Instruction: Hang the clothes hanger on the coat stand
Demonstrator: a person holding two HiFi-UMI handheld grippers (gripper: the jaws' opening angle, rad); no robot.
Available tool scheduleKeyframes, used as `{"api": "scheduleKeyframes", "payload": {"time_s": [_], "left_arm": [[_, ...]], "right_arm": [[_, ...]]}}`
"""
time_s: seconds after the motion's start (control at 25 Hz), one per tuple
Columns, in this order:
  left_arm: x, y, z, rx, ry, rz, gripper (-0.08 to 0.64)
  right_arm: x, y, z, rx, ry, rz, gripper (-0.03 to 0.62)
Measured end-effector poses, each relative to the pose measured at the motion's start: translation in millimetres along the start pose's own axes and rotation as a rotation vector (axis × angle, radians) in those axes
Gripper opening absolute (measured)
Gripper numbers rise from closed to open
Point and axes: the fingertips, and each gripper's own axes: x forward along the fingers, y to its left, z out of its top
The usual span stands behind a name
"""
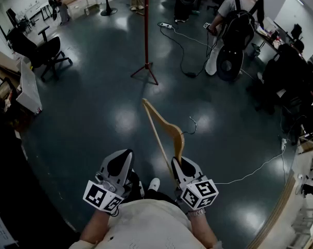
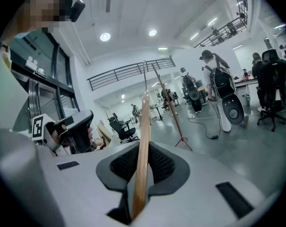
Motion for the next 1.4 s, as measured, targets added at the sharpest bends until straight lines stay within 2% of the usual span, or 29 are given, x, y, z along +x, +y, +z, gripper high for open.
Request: {"api": "scheduleKeyframes", "payload": {"time_s": [0.16,0.28,0.4,0.52,0.68,0.84,0.92,1.08,1.24,1.4], "left_arm": [[8,30,-8,-0.026,0.015,0.023,0.012],[14,58,-11,-0.023,0.028,0.032,0.012],[21,94,-4,-0.019,0.029,0.046,0.012],[25,140,10,-0.018,0.027,0.062,0.012],[25,194,33,-0.031,0.020,0.037,0.012],[49,230,51,-0.058,-0.008,-0.019,0.012],[64,238,59,-0.067,-0.029,-0.076,0.012],[97,232,56,-0.010,-0.004,-0.166,0.012],[136,209,33,-0.033,0.045,-0.180,0.012],[186,205,10,-0.053,0.072,-0.168,0.012]], "right_arm": [[25,-5,4,-0.016,0.014,-0.007,0.069],[53,-6,6,0.018,0.032,-0.010,0.068],[89,-2,14,0.040,0.052,-0.012,0.069],[131,13,28,0.018,0.064,-0.014,0.069],[181,41,52,-0.004,0.060,-0.020,0.069],[210,50,80,-0.015,0.007,-0.047,0.069],[219,52,83,-0.013,-0.010,-0.073,0.069],[223,30,81,0.004,0.001,-0.137,0.069],[212,-24,99,0.027,-0.025,-0.184,0.069],[221,-79,125,0.041,-0.071,-0.176,0.069]]}}
